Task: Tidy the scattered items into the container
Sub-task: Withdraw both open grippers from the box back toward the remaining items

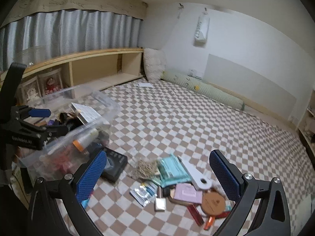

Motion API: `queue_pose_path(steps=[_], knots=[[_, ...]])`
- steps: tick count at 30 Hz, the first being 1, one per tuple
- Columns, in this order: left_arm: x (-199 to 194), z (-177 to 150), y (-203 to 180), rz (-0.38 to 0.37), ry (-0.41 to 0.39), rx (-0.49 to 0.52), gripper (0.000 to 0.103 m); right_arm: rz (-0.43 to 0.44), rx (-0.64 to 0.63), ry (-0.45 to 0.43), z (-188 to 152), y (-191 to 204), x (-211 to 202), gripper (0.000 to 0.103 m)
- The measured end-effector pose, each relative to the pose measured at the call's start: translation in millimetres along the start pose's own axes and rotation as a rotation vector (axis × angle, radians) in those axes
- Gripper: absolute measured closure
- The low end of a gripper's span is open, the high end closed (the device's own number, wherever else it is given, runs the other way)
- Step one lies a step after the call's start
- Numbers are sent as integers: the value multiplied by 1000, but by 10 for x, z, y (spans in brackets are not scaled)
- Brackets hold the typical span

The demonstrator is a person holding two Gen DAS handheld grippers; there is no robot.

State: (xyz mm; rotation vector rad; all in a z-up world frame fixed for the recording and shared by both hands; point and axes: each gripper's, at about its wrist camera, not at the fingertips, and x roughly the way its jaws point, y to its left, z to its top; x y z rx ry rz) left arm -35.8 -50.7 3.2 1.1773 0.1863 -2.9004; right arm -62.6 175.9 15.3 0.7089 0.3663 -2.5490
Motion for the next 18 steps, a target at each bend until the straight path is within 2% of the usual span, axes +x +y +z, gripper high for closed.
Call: queue_pose_path(steps=[4, 7, 11, 15, 18], knots=[[93, -37, -137, -41, 53, 30, 0, 0, 13, 64, -178, -100, 16, 0], [152, -102, -320, -36, 77, 123, 0, -20, 13, 119, -417, -173, 39, 0], [272, -213, -541, -3, 117, 230, 0, -59, 70, 202, -765, -375, 144, 0], [459, -356, -665, 48, 171, 310, 0, -84, 164, 322, -1044, -605, 367, 0], [643, -504, -764, 107, 224, 385, 0, -70, 209, 383, -1175, -682, 451, 0]])
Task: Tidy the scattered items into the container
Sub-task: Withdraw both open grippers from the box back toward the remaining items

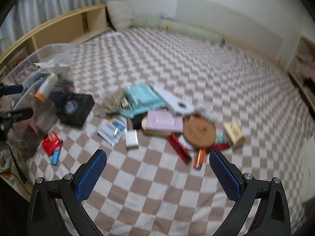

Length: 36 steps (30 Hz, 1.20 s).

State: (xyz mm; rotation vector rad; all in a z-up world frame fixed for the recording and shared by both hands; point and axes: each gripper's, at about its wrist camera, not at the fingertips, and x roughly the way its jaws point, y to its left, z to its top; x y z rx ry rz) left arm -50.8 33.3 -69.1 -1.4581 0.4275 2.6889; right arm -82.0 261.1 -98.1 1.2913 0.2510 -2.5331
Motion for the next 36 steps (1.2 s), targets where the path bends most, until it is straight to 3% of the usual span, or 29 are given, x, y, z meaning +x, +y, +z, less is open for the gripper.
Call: queue_pose_path(steps=[3, 6, 10, 19, 23, 29, 36], knots=[[207, -67, -125, 41, 60, 54, 0, -2, -4, 20, -76, -37, 44, 0], [400, -138, -278, 142, 95, 139, 0, 0, -16, 20, -88, -44, 27, 0], [645, -245, -450, 164, 171, 211, 0, 14, -2, 18, -69, -67, -4, 0], [1071, -469, -736, 260, 266, 392, 0, 54, 47, 31, -49, -157, -8, 0], [1176, -511, -730, 368, 259, 482, 0, 69, 66, 41, -55, -180, 5, 0], [1147, -551, -789, 574, 173, 716, 0, 84, 50, 43, -42, -128, 9, 0], [1185, -663, -738, 564, 264, 791, 4, 101, 30, 40, -35, -61, -9, 0]])
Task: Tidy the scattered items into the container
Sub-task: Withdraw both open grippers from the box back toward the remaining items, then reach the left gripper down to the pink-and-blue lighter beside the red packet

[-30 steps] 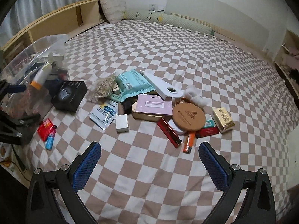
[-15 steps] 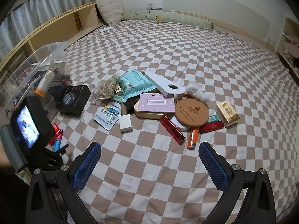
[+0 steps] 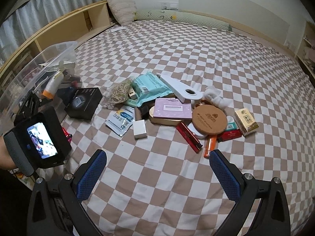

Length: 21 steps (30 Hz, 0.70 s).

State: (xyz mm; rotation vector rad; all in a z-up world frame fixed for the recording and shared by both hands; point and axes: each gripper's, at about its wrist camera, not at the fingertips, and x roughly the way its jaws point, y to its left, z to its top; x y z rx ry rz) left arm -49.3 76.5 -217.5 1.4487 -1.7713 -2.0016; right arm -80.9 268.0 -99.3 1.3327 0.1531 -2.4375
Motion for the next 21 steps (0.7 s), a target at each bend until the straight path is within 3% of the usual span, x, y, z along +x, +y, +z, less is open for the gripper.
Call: queue_pose_path(steps=[6, 10, 13, 15, 18, 21], knots=[[62, -112, 64, -132, 35, -91, 72, 9, -1, 2, 7, 16, -10, 0], [60, -227, 161, -207, 37, -218, 98, 22, 12, 1, 15, 25, -27, 0], [50, -334, 257, -249, 33, -335, 102, 29, 16, -1, 16, 43, -46, 0], [12, -416, 306, -190, 23, -414, 102, 30, 15, -4, 16, 58, -59, 0], [-71, -510, 261, -44, 4, -456, 102, 33, 10, -7, 20, 93, -80, 0], [-72, -586, 113, -37, 22, -458, 102, 47, 2, -7, 19, 148, -93, 0]])
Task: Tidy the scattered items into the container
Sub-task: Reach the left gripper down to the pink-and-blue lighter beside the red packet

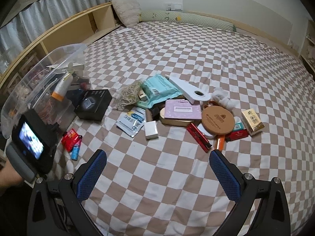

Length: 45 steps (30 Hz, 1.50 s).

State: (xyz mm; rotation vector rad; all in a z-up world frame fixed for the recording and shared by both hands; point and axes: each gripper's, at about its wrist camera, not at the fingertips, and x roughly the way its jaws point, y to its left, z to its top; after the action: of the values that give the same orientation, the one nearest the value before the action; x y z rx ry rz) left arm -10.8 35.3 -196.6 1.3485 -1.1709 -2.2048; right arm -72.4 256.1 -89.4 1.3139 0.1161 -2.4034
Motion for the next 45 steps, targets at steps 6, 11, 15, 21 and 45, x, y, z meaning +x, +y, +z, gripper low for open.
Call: queue_pose_path(steps=[6, 11, 15, 21, 45], knots=[[211, -244, -113, -72, 105, -97, 102, 20, -30, -4, -2, 134, -33, 0], [442, -248, -183, -82, 142, -178, 102, 25, -50, -3, -5, 220, -35, 0], [638, -110, -212, -47, 133, -214, 102, 16, -51, 3, -18, 221, -12, 0], [702, 119, -204, -128, 39, -254, 103, 2, -43, 20, -40, 158, 26, 0], [-624, 349, -911, -549, -235, -201, 103, 11, -17, 40, 7, 190, 136, 0]])
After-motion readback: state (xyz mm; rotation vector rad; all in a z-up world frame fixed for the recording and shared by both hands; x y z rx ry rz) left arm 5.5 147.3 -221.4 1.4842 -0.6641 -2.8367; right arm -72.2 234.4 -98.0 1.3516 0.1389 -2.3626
